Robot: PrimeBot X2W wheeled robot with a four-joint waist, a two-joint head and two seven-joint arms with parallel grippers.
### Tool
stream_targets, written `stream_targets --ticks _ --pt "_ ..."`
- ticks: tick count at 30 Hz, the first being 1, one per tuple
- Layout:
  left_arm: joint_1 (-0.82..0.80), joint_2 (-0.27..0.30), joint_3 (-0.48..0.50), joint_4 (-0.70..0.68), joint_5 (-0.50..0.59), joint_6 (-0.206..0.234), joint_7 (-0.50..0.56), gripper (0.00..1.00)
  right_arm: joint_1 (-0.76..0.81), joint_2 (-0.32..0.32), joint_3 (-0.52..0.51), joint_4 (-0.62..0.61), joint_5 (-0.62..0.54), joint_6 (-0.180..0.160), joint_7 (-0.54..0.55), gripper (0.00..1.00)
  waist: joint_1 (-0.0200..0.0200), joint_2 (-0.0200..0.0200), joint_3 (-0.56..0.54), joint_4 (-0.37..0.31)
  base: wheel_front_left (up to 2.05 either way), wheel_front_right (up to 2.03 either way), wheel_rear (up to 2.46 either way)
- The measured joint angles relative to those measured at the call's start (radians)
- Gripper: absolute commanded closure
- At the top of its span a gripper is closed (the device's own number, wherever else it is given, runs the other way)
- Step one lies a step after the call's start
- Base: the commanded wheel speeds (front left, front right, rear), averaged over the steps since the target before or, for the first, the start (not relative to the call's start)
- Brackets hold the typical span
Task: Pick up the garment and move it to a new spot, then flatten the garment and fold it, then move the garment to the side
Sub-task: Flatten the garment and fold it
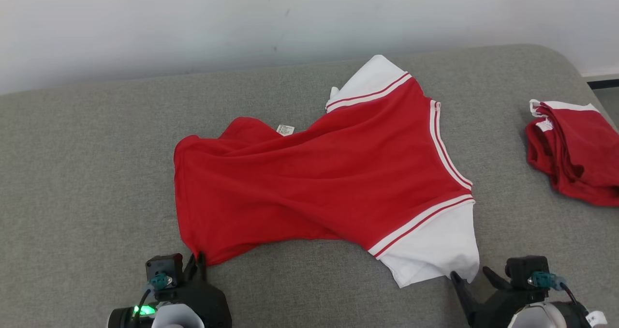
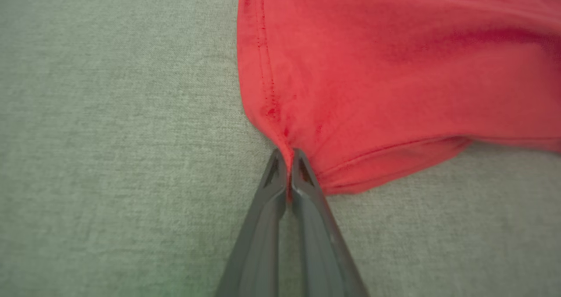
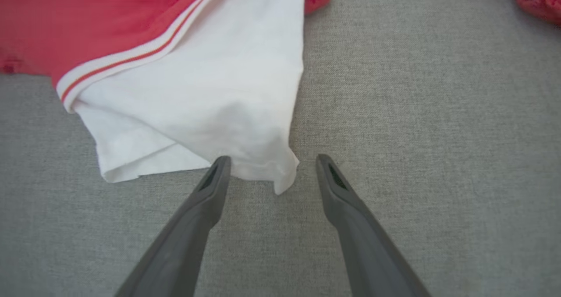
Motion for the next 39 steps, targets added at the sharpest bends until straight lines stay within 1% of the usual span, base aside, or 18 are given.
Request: stream_targets --ticks 3,7,8,9,10,15,17,20,22,25,27,29,30,33,36,39 --pt "-0.008 0.001 -0.015 0.004 -0.008 0.003 -0.008 1.0 -0.032 -0.013 0.013 0.043 -0.04 0.0 0.002 0.0 0.0001 0.0 0.009 0.001 0.0 0.0 0.0" --pt "-0.024 0.001 -0.03 0.013 -0.021 0.001 -0.016 1.0 -0.065 -0.012 0.015 0.087 -0.064 0.0 -0.012 0.0 0.0001 0.0 0.02 0.008 0.0 0.0 0.0" --pt "-0.027 0.001 -0.032 0.014 -0.027 0.0 -0.019 1.0 -0.071 -0.011 0.013 0.097 -0.065 0.0 -0.015 0.27 0.0001 0.0 0.023 0.01 0.0 0.0 0.0" --pt "-0.029 0.0 -0.034 0.014 -0.03 -0.001 -0.021 1.0 -0.077 -0.01 0.012 0.105 -0.067 0.0 -0.016 0.73 0.0 0.0 0.025 0.012 0.0 0.0 0.0" --pt "-0.03 0.0 -0.035 0.015 -0.035 -0.005 -0.026 1.0 -0.082 -0.011 0.013 0.11 -0.071 0.0 -0.023 1.0 0.0 0.0 0.026 0.013 0.0 0.0 0.0" --pt "-0.031 0.0 -0.022 0.002 -0.073 -0.026 -0.036 1.0 -0.098 -0.011 0.015 0.099 -0.058 0.0 -0.091 1.0 0.0001 0.0001 0.021 0.013 0.0 0.0 0.0" --pt "-0.028 -0.002 -0.002 -0.021 -0.117 -0.037 -0.036 1.0 -0.098 -0.01 0.004 0.075 -0.035 0.0 -0.11 1.0 0.0001 0.0001 0.013 0.011 0.0 0.0 0.0" --pt "-0.021 -0.003 0.044 -0.079 -0.195 -0.065 -0.039 1.0 -0.098 -0.012 -0.005 0.004 0.014 0.0 -0.123 1.0 0.0001 0.0001 -0.004 0.005 0.0 0.0 0.0" --pt "-0.02 -0.003 0.074 -0.124 -0.241 -0.088 -0.041 1.0 -0.098 -0.014 -0.01 -0.059 0.059 0.0 -0.118 1.0 0.0001 0.0001 -0.017 0.0 0.0 0.0 0.0" --pt "-0.02 -0.002 0.104 -0.188 -0.326 -0.129 -0.033 1.0 -0.1 -0.022 -0.021 -0.165 0.148 0.0 -0.082 1.0 0.0001 0.0001 -0.038 -0.009 0.0 0.0 0.0" --pt "-0.031 -0.002 0.106 -0.23 -0.367 -0.157 0.009 1.0 -0.109 -0.022 -0.042 -0.236 0.221 0.0 -0.046 1.0 0.0 0.0001 -0.051 -0.013 0.0 0.0 0.0" --pt "-0.057 0.0 0.122 -0.274 -0.4 -0.171 0.059 1.0 -0.139 -0.027 -0.049 -0.304 0.27 0.0 -0.003 1.0 -0.0001 0.0 -0.059 -0.018 0.0 0.0 0.0" --pt "-0.077 0.003 0.136 -0.301 -0.432 -0.175 0.086 1.0 -0.163 -0.034 -0.054 -0.332 0.285 0.0 0.018 1.0 -0.0001 0.0 -0.061 -0.022 0.0 0.0 0.0" --pt "-0.145 0.034 0.153 -0.372 -0.466 -0.172 0.17 1.0 -0.259 -0.057 -0.062 -0.391 0.319 0.0 0.076 1.0 0.0 0.0001 -0.063 -0.034 0.0 0.0 0.0" --pt "-0.218 0.071 0.163 -0.436 -0.478 -0.156 0.239 1.0 -0.385 -0.077 -0.046 -0.417 0.333 0.0 0.124 1.0 0.0 0.0 -0.063 -0.044 0.0 0.0 0.0" --pt "-0.297 0.095 0.182 -0.483 -0.493 -0.129 0.286 1.0 -0.523 -0.076 -0.042 -0.408 0.351 0.0 0.149 1.0 0.0 0.0 -0.062 -0.055 0.0 0.0 0.0"
